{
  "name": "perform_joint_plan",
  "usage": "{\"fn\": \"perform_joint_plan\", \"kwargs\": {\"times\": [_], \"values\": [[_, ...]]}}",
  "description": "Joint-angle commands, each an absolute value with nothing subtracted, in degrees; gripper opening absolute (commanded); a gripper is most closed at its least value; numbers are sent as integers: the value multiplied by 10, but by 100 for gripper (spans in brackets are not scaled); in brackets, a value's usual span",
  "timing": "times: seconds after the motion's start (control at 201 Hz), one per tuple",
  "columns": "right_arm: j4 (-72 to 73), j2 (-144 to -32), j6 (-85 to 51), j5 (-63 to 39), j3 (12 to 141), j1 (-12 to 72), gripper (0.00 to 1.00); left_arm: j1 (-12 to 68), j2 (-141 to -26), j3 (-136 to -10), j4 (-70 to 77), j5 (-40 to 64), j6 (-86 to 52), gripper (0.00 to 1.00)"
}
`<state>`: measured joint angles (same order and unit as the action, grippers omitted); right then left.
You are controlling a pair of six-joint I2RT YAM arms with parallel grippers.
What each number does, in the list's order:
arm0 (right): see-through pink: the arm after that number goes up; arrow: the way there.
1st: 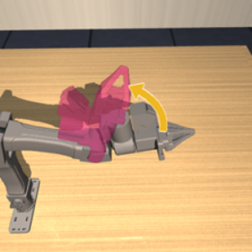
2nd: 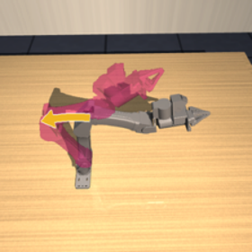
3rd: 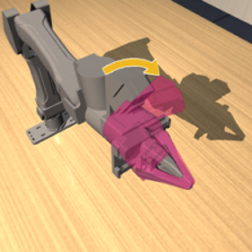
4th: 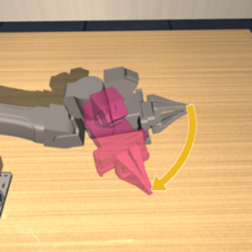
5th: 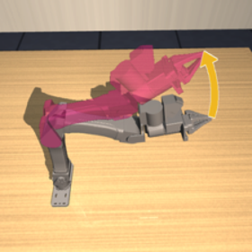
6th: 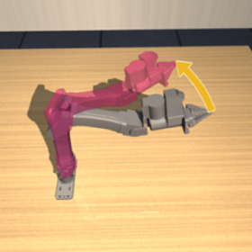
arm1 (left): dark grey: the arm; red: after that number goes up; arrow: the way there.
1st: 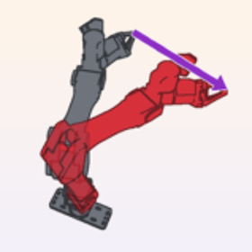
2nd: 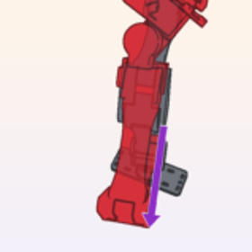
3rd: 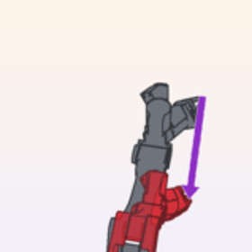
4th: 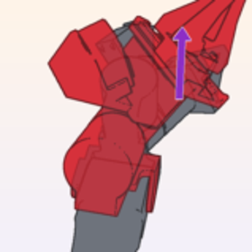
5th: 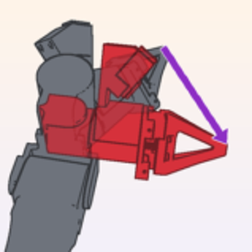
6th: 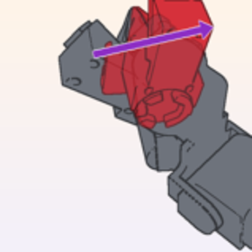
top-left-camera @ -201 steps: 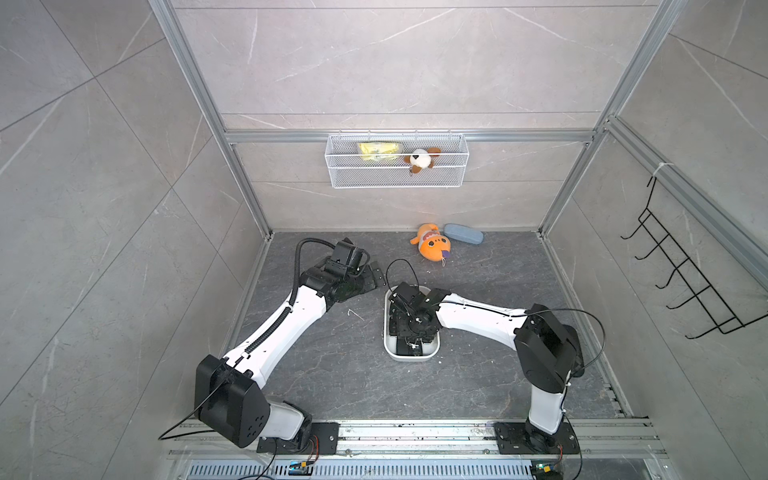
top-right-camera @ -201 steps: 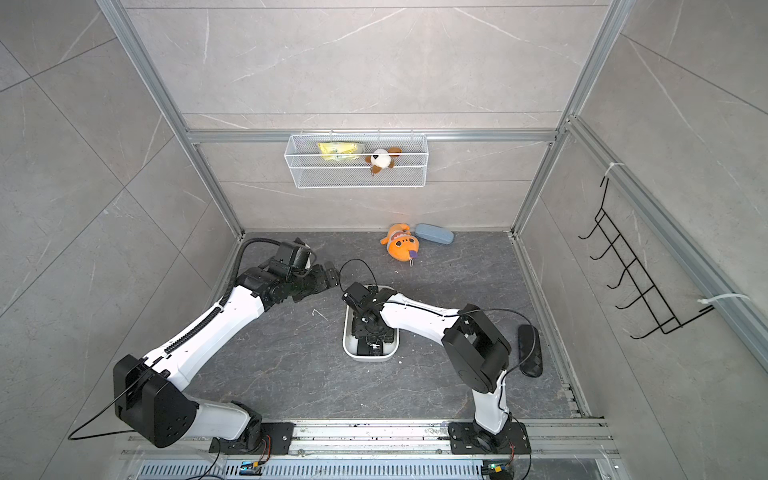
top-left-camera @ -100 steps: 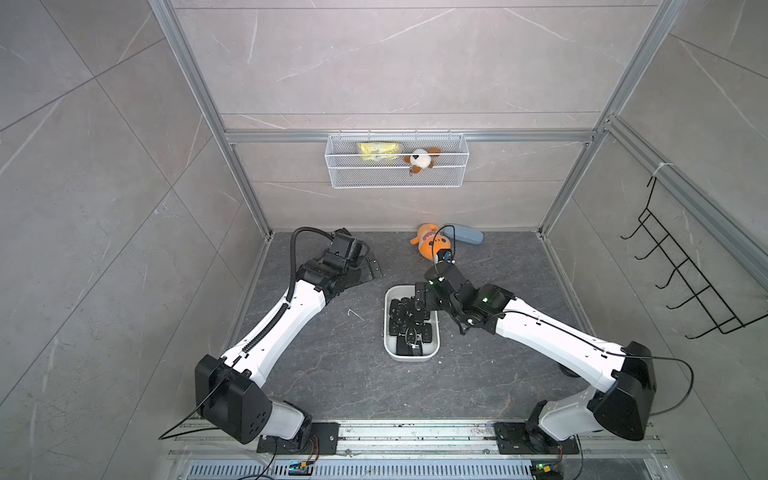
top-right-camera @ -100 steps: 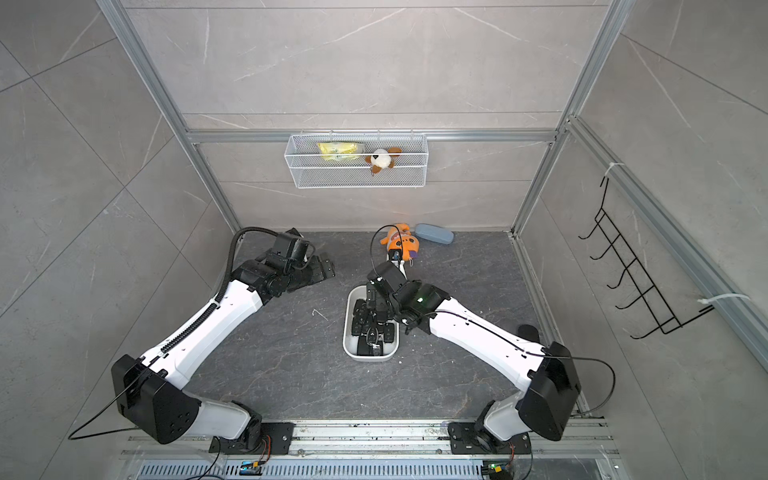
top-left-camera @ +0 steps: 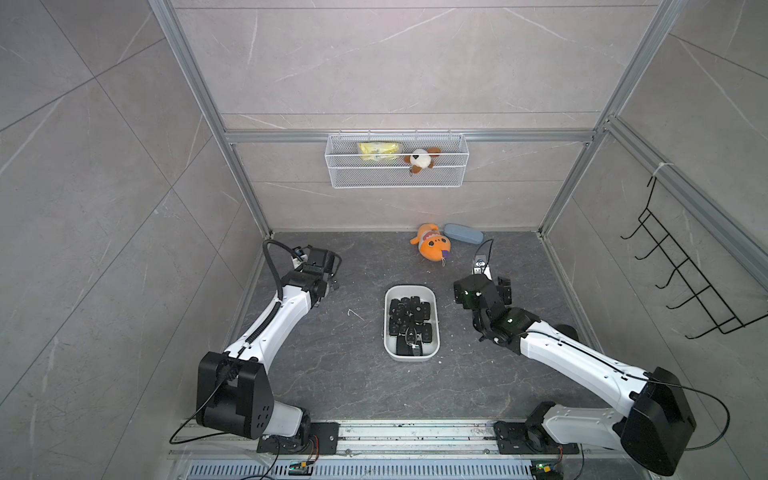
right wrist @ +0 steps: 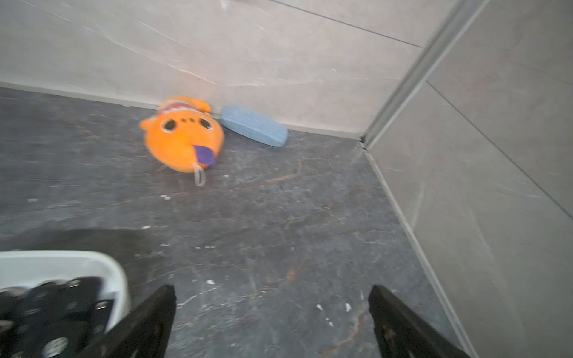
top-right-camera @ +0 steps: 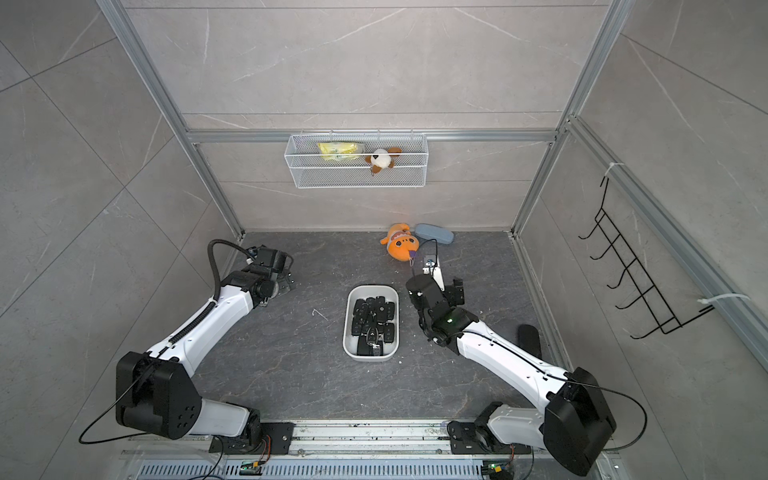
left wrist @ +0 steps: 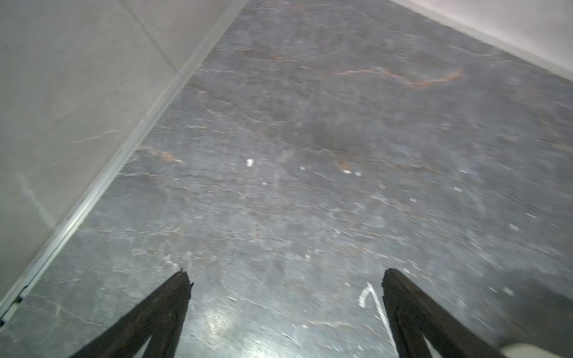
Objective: Place the car key into the storage box
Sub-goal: Reset both arms
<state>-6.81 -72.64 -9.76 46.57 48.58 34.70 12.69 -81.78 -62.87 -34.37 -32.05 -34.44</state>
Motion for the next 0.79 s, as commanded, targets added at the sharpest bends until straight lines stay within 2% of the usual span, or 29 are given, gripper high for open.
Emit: {"fn": "perform_joint_plan", "kwargs": {"times": [0.0, 0.279, 0.324, 0.478, 0.642, 0.786], "values": [[18, -726, -76, 489, 436, 287, 99, 95, -810, -575, -245, -394, -286, 100], [227, -823, -70, 485, 322, 186, 100, 26, -830, -435, 61, -298, -140, 100], [288, -833, -59, 469, 299, 176, 100, 17, -834, -442, 63, -258, -123, 100], [424, -865, -12, 378, 263, 151, 99, 8, -839, -399, 219, -210, -55, 100], [421, -860, -3, 321, 257, 146, 100, -2, -843, -416, 176, -178, -73, 100], [458, -852, 0, 281, 232, 136, 100, -2, -797, -389, 129, -189, -103, 100]]}}
